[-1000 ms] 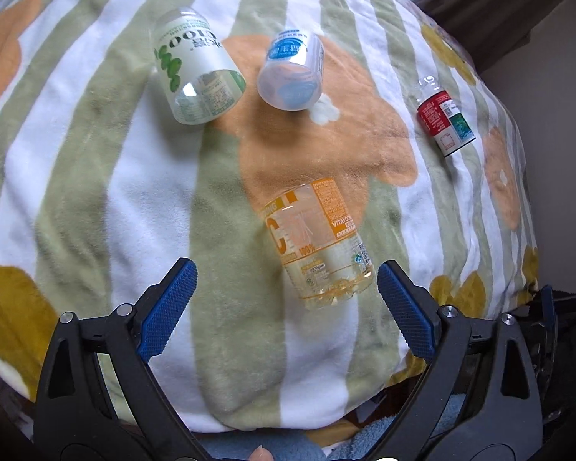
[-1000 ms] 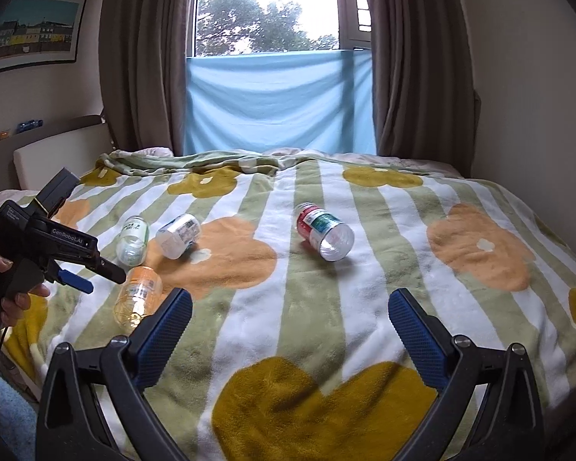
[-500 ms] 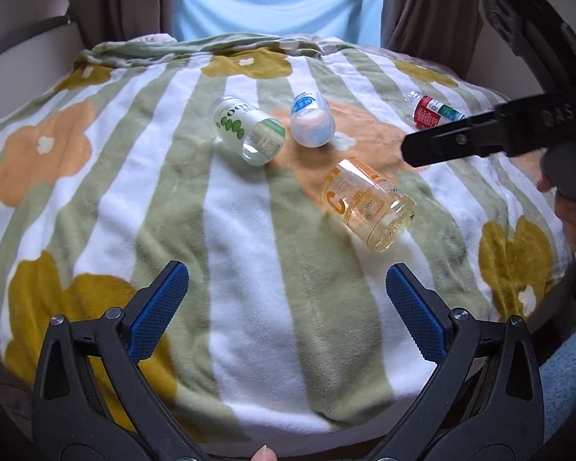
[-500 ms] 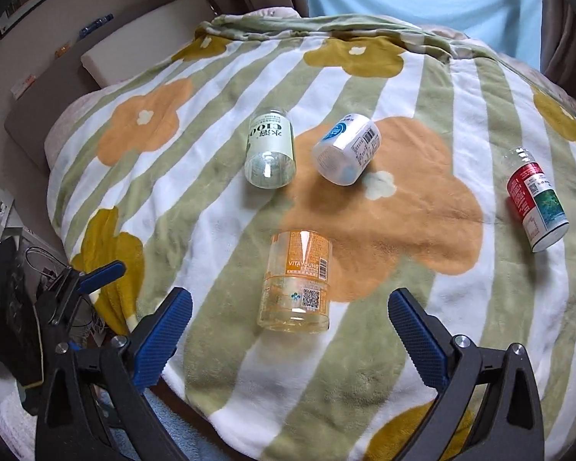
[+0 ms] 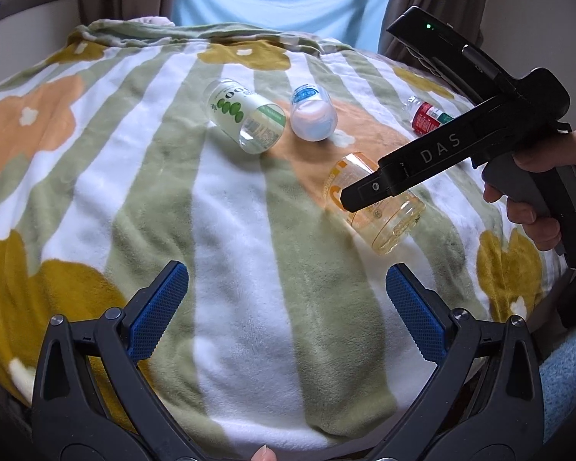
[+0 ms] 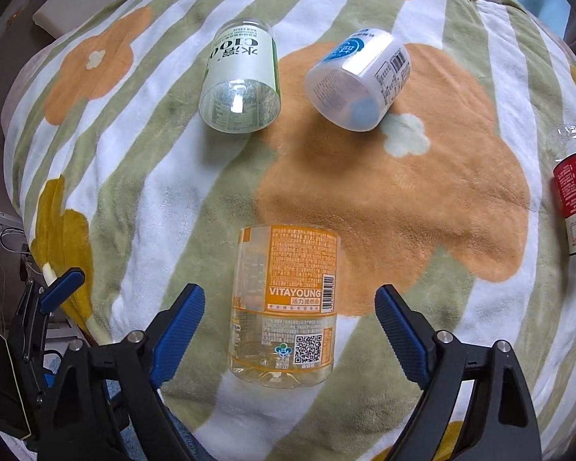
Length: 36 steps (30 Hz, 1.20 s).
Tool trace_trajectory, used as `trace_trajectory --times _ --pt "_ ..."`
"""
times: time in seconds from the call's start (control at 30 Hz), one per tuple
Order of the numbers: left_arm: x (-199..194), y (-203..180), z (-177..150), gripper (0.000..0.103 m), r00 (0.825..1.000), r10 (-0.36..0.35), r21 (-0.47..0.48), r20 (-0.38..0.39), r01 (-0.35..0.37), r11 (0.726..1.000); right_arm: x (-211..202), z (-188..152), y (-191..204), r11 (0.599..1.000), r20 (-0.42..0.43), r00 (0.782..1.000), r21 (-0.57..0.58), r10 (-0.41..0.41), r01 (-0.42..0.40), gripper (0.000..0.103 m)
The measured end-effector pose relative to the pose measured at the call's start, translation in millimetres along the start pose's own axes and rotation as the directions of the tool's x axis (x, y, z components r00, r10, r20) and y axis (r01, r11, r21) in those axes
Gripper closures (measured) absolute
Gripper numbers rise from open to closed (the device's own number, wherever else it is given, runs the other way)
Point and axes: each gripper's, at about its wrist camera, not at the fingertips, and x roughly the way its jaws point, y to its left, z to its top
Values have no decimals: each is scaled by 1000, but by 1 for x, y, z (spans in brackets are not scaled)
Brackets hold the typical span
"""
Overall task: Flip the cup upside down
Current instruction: 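Move the right tool to the cup and close its gripper around it, then lift the cup with the right gripper and rotate it bottom up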
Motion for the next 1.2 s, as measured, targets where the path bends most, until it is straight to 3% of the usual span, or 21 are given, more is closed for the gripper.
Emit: trace_trajectory --times 0.17,0.33,0.43,0.53,0.63,0.8,0.87,0.93,1.0,1.07,1.13,1.2 --pt "4 1 -1 1 1000 5 2 -15 -5 1000 13 0 2 999 -60 998 -29 -16 14 46" --pt "8 4 -1 1 999 -7 -10 -31 6 1000 3 3 -1 996 -83 996 -86 -16 9 47" --pt "8 6 -2 1 999 -13 -17 -36 13 1000 -11 3 10 952 -85 991 -296 -104 75 47" --pt "8 7 -2 1 999 -16 -28 -38 14 1000 -18 -6 24 819 -84 977 -562 -196 116 47" --pt "10 10 -3 1 999 -12 -36 -44 10 999 -16 -17 33 662 -78 956 -737 -284 137 47" --pt "18 19 -6 1 998 -9 -76 -64 4 997 1 -38 38 375 3 900 -908 -436 185 47" --pt "21 23 -6 1 998 -8 -92 -69 2 996 11 -41 36 319 21 884 -928 -468 191 46" --pt "23 25 -5 1 997 -12 -106 -71 4 994 15 -37 33 341 -14 884 -925 -468 166 45" --pt "24 28 -6 1 997 -16 -118 -75 7 993 14 -30 32 398 -45 896 -905 -442 151 29" --pt "25 30 -6 1 997 -22 -130 -78 12 991 11 -19 32 460 -67 912 -877 -404 140 24" --pt "26 33 -6 1 996 -32 -144 -78 21 989 -3 -6 27 557 -81 932 -818 -353 140 24" --pt "25 34 -6 1 996 -49 -160 -78 36 986 -18 12 14 714 -106 949 -684 -298 147 24"
